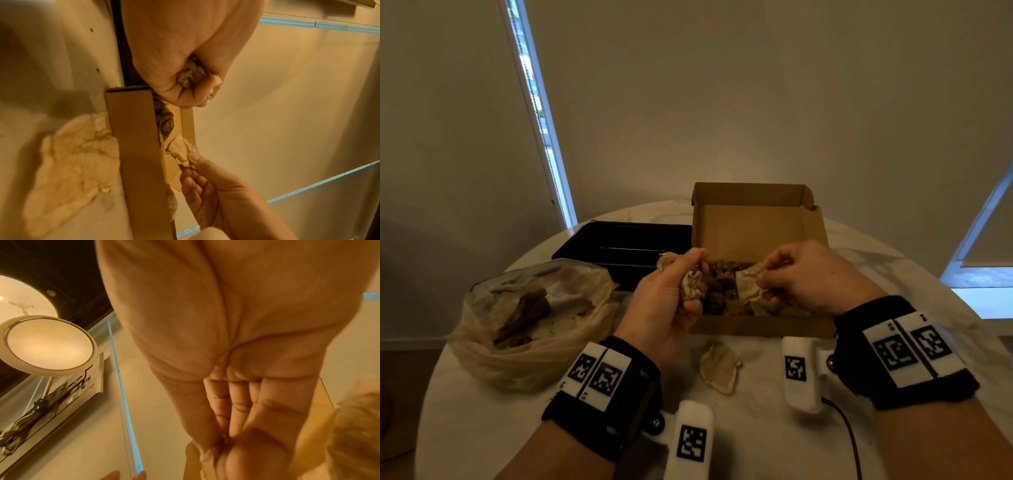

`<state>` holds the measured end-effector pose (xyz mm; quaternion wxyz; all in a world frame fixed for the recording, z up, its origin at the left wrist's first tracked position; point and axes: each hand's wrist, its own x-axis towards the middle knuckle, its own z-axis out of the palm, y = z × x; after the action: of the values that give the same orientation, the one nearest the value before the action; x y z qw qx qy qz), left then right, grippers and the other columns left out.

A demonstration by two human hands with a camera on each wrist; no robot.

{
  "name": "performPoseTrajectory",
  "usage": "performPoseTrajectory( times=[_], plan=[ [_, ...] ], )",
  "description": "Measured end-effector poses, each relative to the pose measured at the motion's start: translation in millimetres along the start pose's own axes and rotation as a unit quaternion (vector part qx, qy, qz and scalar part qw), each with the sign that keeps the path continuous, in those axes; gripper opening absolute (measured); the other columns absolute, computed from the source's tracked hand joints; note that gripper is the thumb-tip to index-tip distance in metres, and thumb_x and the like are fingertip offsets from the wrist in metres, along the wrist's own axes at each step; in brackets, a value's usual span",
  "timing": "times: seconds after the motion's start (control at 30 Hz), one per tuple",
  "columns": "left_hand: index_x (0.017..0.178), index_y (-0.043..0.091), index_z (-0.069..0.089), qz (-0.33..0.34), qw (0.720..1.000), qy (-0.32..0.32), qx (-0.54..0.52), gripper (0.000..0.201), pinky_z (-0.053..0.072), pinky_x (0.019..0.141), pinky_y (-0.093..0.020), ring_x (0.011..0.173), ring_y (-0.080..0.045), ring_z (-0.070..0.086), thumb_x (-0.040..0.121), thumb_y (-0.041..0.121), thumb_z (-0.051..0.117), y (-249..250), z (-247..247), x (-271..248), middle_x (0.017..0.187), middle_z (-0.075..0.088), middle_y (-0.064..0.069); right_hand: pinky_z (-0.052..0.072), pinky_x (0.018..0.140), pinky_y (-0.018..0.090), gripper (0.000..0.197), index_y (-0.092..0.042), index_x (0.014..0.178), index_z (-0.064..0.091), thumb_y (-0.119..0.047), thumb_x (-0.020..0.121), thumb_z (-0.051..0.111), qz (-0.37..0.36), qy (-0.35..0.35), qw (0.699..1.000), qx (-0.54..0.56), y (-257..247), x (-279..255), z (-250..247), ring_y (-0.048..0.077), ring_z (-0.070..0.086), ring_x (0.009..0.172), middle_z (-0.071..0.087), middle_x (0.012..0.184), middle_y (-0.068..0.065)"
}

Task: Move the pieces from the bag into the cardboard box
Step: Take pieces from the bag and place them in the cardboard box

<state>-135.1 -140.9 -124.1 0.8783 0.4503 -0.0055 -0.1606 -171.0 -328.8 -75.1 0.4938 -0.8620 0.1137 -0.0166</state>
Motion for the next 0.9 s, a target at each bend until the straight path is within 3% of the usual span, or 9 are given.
performPoseTrajectory(
  times=[0.2,0.37,0.5,0.57,0.67,0.73,0.83,0.9],
  plan=[
    [0.118,0.007,0.071,-0.002,1.0,-0.006,0.002,0.031,0.037,0.038,-0.014,0.063,-0.006,0.051,0.094,0.027,0.068,0.6,-0.6,-1.1,0.082,0.063,0.001,0.049,0.048,0.021,0.005,-0.006,0.091,0.072,-0.007,0.087,0.076,0.062,0.004,0.989,-0.134,1.6,0.0,-3.1,0.013,0.064,0.055,0.071,0.07,0.007],
    [0.115,0.008,0.072,-0.008,1.0,-0.005,0.001,0.027,0.037,0.038,-0.013,0.063,-0.006,0.05,0.096,0.027,0.066,1.5,-0.7,-0.9,0.082,0.063,0.001,0.045,0.062,0.028,0.01,-0.017,0.088,0.07,-0.021,0.087,0.079,0.037,0.042,0.981,-0.186,1.0,0.2,-6.0,0.017,0.063,0.078,0.069,0.088,0.004],
    [0.114,0.009,0.072,-0.014,1.0,-0.004,-0.004,0.027,0.038,0.039,-0.013,0.064,-0.006,0.051,0.096,0.028,0.067,1.2,-2.0,-0.7,0.083,0.064,0.001,0.05,0.072,0.029,0.022,-0.014,0.098,0.078,-0.033,0.091,0.072,0.049,-0.034,0.962,-0.267,1.3,1.8,1.5,0.02,0.066,0.088,0.072,0.092,0.003],
    [0.114,0.009,0.072,-0.013,1.0,-0.002,-0.008,0.027,0.037,0.039,-0.013,0.064,-0.006,0.051,0.095,0.028,0.067,1.0,-1.4,-1.1,0.083,0.064,0.001,0.053,0.077,0.032,0.023,-0.016,0.094,0.08,-0.036,0.092,0.07,0.032,-0.036,0.956,-0.29,-1.6,-0.6,1.5,0.02,0.068,0.09,0.074,0.092,0.003],
    [0.112,0.01,0.071,0.005,1.0,0.015,-0.027,0.024,0.035,0.038,-0.013,0.061,-0.006,0.05,0.096,0.027,0.066,3.9,-0.9,-0.8,0.08,0.064,0.001,0.048,0.066,0.028,0.015,-0.027,0.083,0.079,-0.036,0.092,0.071,-0.032,-0.035,0.971,-0.235,-14.7,-14.0,1.2,0.011,0.066,0.085,0.074,0.087,-0.006],
    [0.107,0.01,0.071,0.025,0.998,0.032,-0.048,0.02,0.035,0.038,-0.012,0.059,-0.006,0.05,0.098,0.026,0.064,7.0,-2.4,-0.3,0.078,0.063,0.001,0.045,0.064,0.024,0.013,-0.028,0.08,0.079,-0.036,0.089,0.074,-0.058,-0.099,0.969,-0.218,-26.2,-26.6,7.7,0.005,0.066,0.078,0.075,0.08,-0.009],
    [0.102,0.012,0.07,0.052,0.995,0.054,-0.065,0.016,0.035,0.037,-0.013,0.058,-0.006,0.048,0.099,0.025,0.062,9.1,-5.5,1.0,0.076,0.063,0.001,0.053,0.069,0.028,0.018,-0.023,0.084,0.08,-0.038,0.089,0.073,-0.067,-0.183,0.937,-0.291,-34.9,-35.7,28.8,0.003,0.065,0.067,0.076,0.072,-0.006],
    [0.101,0.013,0.07,0.059,0.994,0.064,-0.066,0.016,0.035,0.037,-0.013,0.058,-0.006,0.047,0.1,0.026,0.061,8.7,-6.2,1.5,0.077,0.062,0.001,0.059,0.076,0.033,0.022,-0.017,0.087,0.079,-0.038,0.09,0.072,-0.065,-0.196,0.905,-0.371,-37.0,-36.8,42.0,0.011,0.071,0.077,0.077,0.077,-0.001]
  ],
)
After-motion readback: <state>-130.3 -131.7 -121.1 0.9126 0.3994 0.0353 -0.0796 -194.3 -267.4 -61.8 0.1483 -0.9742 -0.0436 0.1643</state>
